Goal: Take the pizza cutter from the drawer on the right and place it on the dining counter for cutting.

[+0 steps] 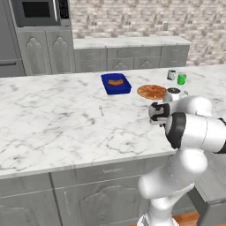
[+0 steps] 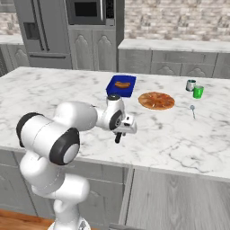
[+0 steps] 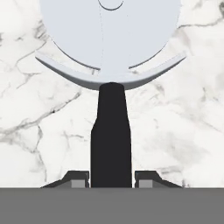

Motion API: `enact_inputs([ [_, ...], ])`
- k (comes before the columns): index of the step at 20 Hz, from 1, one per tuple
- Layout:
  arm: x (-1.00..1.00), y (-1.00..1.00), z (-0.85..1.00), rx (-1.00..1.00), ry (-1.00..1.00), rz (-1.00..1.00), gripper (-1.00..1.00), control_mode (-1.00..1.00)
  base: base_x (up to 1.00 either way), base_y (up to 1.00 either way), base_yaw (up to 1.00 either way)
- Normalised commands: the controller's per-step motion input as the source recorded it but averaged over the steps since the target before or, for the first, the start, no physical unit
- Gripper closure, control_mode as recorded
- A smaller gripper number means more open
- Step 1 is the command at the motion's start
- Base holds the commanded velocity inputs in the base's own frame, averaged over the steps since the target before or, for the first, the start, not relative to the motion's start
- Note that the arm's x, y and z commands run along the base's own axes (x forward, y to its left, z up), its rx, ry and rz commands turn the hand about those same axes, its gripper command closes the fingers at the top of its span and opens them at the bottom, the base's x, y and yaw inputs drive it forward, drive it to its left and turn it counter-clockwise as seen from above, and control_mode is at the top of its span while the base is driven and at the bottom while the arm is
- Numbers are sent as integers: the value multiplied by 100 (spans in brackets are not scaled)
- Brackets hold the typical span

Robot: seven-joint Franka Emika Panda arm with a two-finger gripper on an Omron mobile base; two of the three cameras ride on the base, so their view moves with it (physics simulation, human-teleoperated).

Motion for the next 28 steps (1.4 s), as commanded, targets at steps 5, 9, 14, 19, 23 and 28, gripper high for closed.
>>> enact_inputs([
  [5,37,36,-51,0,0,0,100,-100,0,0,0],
  [9,40,14,-12,0,3,0,100,-100,0,0,0],
  [14,50,15,-18,0,2,0,100,-100,0,0,0],
  [19,47,10,-29,0,0,0,100,-100,0,0,0],
  [23,42,4,-31,0,0,0,100,-100,0,0,0],
  [28,30,2,-40,0,0,1,100,-100,0,0,0],
])
